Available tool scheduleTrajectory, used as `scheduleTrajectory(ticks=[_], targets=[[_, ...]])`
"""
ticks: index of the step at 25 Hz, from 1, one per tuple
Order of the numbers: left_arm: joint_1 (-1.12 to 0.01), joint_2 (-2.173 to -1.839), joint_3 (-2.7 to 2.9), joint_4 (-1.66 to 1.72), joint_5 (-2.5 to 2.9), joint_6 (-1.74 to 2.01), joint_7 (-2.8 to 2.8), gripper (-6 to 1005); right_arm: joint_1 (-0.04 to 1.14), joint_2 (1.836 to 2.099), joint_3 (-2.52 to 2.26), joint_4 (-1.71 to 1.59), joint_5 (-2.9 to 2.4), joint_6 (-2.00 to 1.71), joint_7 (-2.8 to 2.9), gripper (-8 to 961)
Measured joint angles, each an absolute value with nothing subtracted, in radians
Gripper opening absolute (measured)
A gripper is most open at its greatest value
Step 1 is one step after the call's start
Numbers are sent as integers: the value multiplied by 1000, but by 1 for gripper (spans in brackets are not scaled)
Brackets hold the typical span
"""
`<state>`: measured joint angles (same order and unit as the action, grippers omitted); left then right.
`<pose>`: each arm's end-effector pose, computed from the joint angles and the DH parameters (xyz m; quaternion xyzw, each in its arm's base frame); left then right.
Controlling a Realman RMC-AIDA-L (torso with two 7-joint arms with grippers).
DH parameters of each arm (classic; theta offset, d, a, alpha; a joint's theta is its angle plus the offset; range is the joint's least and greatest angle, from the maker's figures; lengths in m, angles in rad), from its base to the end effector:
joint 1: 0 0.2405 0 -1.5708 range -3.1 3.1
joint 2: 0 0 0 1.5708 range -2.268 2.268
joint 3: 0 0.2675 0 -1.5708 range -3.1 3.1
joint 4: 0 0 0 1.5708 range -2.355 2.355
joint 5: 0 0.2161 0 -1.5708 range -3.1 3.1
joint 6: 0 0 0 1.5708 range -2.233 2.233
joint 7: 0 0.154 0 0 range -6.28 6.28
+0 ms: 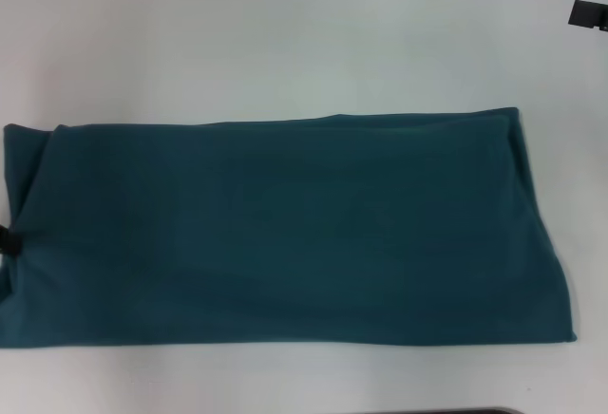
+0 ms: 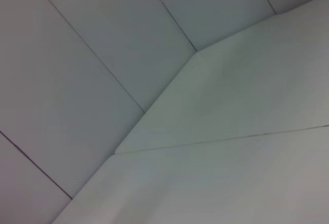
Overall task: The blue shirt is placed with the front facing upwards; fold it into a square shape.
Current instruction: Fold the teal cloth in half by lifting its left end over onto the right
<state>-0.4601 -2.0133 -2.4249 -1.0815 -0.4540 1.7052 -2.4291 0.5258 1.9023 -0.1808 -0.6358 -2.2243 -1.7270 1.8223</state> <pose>-0.3495 0.3087 0.0687 -0.7668 -0.6154 0.0881 0.1597 0.3318 0.3381 0.1016 -0.8169 0.4525 0.3100 0.1784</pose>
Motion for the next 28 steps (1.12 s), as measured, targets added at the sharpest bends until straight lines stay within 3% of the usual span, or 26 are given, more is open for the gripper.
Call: scheduleTrajectory(ticks=[10,28], targets=[[-471,-2015,-2435,-1076,-462,1716,-2419,0,532,1904,-181,-635,-2224,-1726,1822,719],[-461,-2080,-2502,-1181,-715,1922,-2363,0,535,1903,-183,-635,-2224,-1723,1810,720]])
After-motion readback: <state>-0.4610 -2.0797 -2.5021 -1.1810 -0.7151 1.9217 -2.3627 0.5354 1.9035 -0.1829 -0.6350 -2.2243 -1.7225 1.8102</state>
